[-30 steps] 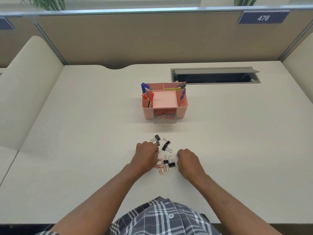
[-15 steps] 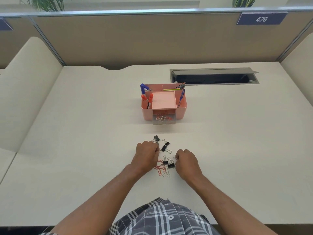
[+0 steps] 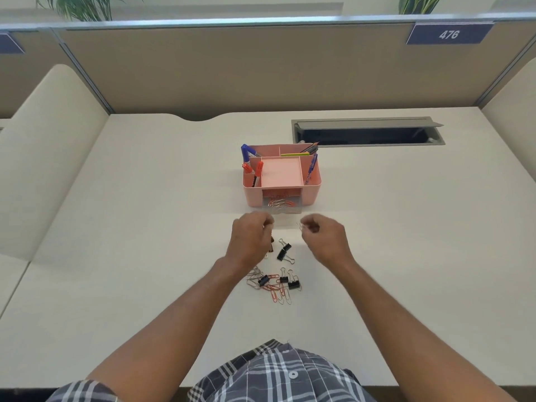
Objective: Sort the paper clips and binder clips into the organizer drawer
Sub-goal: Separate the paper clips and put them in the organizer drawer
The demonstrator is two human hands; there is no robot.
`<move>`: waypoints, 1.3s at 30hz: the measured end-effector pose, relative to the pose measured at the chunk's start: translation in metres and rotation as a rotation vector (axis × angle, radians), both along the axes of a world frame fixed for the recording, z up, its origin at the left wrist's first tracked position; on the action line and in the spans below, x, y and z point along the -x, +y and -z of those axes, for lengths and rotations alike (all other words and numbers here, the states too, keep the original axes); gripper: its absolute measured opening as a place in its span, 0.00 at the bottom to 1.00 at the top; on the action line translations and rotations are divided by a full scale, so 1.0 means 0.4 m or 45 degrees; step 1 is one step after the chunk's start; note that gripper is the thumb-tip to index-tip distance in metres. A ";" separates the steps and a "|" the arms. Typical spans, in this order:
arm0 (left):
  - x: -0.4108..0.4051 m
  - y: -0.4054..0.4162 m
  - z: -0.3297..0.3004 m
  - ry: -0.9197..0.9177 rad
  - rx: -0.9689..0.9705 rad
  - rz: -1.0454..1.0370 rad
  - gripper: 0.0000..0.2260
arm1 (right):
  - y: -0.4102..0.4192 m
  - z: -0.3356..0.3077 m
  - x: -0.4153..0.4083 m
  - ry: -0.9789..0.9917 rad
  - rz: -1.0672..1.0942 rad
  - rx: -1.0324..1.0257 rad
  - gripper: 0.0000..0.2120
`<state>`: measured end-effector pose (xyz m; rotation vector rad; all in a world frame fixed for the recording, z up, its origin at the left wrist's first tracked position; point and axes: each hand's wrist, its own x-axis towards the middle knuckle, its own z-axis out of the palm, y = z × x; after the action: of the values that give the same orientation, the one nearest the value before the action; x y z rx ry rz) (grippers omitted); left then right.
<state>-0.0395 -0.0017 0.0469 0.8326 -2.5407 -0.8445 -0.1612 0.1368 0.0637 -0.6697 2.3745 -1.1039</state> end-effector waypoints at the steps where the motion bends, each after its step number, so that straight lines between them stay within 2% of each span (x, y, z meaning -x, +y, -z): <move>1: 0.018 -0.012 -0.017 0.041 0.008 -0.008 0.05 | -0.024 -0.024 0.012 0.042 -0.007 0.067 0.10; 4: 0.072 -0.041 -0.059 0.077 0.029 -0.018 0.05 | -0.097 -0.077 0.045 0.150 -0.053 0.187 0.09; 9: 0.120 -0.066 -0.074 0.021 0.029 -0.028 0.06 | -0.170 -0.074 0.075 0.150 -0.110 0.107 0.09; 16: 0.045 -0.049 -0.047 0.069 -0.064 -0.019 0.06 | -0.090 -0.072 0.054 0.115 -0.066 0.140 0.11; 18: -0.006 -0.028 -0.015 0.014 -0.089 0.010 0.05 | -0.038 -0.050 0.029 0.075 -0.100 0.025 0.09; 20: -0.063 0.004 0.029 -0.072 -0.066 0.088 0.05 | 0.012 -0.018 -0.004 0.017 -0.219 -0.229 0.08; 23: -0.148 0.058 0.099 -0.171 0.049 0.216 0.09 | 0.072 0.038 -0.078 0.032 -0.421 -0.586 0.16; 25: -0.187 0.089 0.128 -0.226 0.126 0.255 0.11 | 0.096 0.072 -0.126 0.125 -0.465 -0.677 0.19; 30: -0.208 0.113 0.147 -0.310 0.200 0.287 0.08 | 0.118 0.122 -0.174 0.285 -0.442 -0.606 0.08; 35: -0.199 0.104 0.141 -0.269 0.197 0.315 0.09 | 0.122 0.132 -0.159 0.310 -0.447 -0.557 0.10; 39: -0.192 0.105 0.138 -0.206 0.155 0.272 0.11 | 0.121 0.141 -0.165 0.362 -0.431 -0.576 0.07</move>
<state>0.0374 0.0403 -0.0082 0.6225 -2.8301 -0.6989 -0.0951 0.1853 0.0072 -1.0583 2.4888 -0.3292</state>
